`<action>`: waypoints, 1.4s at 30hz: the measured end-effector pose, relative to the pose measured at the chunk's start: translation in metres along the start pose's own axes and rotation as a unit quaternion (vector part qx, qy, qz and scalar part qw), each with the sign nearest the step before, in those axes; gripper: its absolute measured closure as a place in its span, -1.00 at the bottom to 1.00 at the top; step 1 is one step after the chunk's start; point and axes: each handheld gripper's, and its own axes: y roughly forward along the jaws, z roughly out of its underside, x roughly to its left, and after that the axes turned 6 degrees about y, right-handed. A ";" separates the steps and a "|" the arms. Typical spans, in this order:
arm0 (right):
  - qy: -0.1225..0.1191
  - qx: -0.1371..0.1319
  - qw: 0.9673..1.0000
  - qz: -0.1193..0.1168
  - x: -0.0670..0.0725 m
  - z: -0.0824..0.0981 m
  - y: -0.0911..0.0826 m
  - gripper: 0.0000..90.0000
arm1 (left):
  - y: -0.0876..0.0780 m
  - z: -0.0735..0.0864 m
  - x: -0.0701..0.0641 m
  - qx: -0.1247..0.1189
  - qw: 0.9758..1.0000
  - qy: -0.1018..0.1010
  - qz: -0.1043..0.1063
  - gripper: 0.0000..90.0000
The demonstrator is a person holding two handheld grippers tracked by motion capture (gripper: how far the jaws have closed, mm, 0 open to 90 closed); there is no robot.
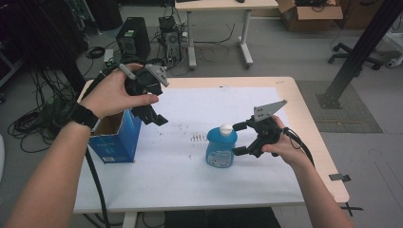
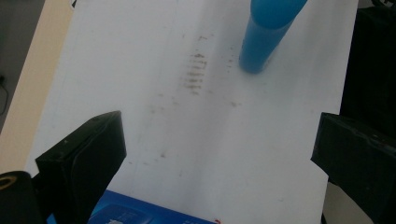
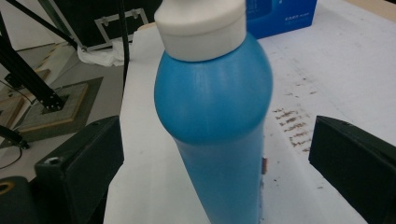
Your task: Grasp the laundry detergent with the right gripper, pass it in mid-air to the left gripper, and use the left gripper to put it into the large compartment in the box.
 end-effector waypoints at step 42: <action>0.000 -0.023 0.999 0.039 0.001 0.009 0.042 -0.58 | 0.000 0.004 -0.004 -0.006 1.000 0.000 0.000 -0.92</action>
